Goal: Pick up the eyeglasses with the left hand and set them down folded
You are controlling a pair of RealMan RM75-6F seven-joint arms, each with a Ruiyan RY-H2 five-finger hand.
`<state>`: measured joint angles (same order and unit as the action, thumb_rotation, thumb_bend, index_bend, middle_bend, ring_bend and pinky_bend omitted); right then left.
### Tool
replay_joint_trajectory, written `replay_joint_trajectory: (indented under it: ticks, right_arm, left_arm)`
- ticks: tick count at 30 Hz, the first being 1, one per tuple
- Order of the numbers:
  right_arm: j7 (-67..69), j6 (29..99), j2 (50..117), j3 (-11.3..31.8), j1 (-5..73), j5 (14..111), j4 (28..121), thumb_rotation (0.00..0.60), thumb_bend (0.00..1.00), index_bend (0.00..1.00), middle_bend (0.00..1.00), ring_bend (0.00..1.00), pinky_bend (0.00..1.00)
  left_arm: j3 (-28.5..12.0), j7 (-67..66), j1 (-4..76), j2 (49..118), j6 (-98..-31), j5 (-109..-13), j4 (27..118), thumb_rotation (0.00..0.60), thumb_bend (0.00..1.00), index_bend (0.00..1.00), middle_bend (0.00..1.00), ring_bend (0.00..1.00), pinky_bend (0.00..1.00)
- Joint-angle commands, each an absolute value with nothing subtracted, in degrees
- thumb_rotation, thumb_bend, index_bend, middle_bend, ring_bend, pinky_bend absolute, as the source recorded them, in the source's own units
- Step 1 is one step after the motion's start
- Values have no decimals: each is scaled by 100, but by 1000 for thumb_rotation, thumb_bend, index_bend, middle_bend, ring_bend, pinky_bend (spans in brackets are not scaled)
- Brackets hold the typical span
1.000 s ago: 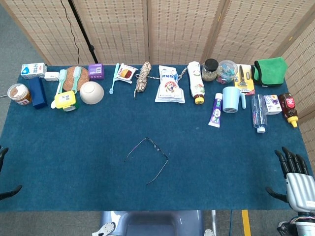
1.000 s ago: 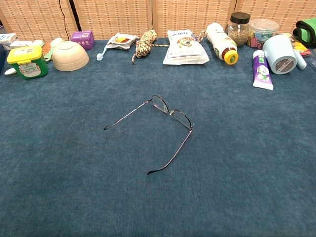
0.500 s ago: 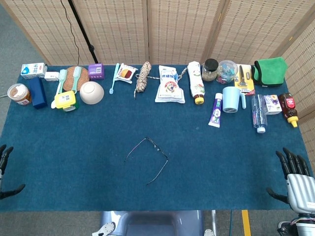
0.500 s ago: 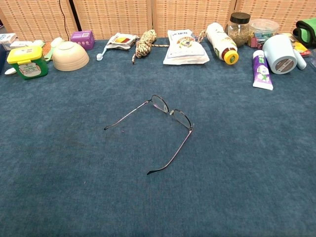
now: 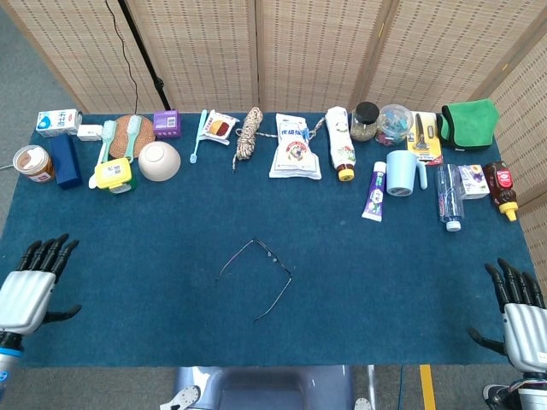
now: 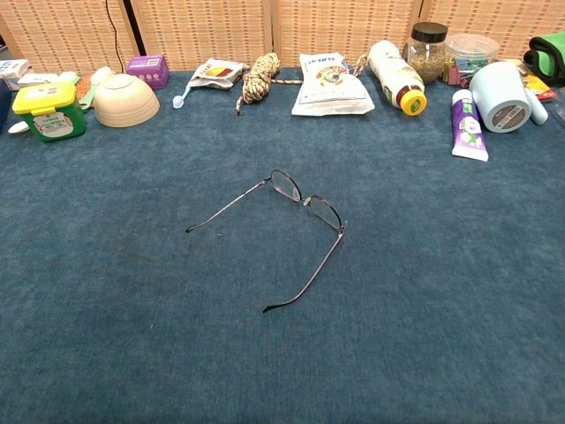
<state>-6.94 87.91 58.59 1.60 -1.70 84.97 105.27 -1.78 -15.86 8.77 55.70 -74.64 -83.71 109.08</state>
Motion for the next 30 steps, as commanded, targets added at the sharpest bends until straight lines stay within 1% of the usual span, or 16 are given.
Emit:
replay_joint_trajectory:
  ticks: [1,5,6,8,14,18,20,22,30]
  right_arm:
    - [-700,8804,5853,158,-181,8497,10534,600,1,12,0,0,0]
    - [-703,8845,5846,148,-217,8491,10542,600,1,13,0,0,0]
    - [-705,8854,5840,137,-234,8487,10546,600,2,13,0,0,0]
    - [-700,8873,5833,133,-249,8495,10550,600,1,14,0,0,0]
    - [-684,8897,5822,132,-281,8475,10541,600,2,15,0,0,0]
    - [-687,8900,5829,125,-297,8470,10540,600,2,17,0,0,0]
    - [-700,8899,5827,125,-299,8469,10548,600,2,18,0,0,0]
    - [-711,8906,5824,128,-302,8473,10559,600,1,19,0,0,0]
    - [-780,8919,5791,142,-306,8477,10634,600,1,21,0,0,0]
  left_arm:
    - [-260,-1654,1169,5610,-7133,-8441,10950,544,66,28,0,0,0]
    - [-339,-1827,1511,5755,-6760,-8459,10985,545,66,28,0,0,0]
    - [-399,-1887,1735,5890,-6489,-8443,11010,545,66,28,0,0,0]
    - [-473,-1970,1932,6020,-6270,-8306,11004,545,66,27,0,0,0]
    - [-642,-2270,2361,6378,-5902,-7994,10909,542,67,27,0,0,0]
    - [-774,-2492,2781,6692,-5515,-7696,10817,545,66,29,0,0,0]
    - [-803,-2548,2923,6794,-5396,-7596,10782,544,66,50,0,0,0]
    - [-827,-2583,3050,6885,-5303,-7519,10740,542,66,96,0,0,0]
    - [-947,-2906,3647,7333,-4973,-7344,10544,539,66,177,0,0,0]
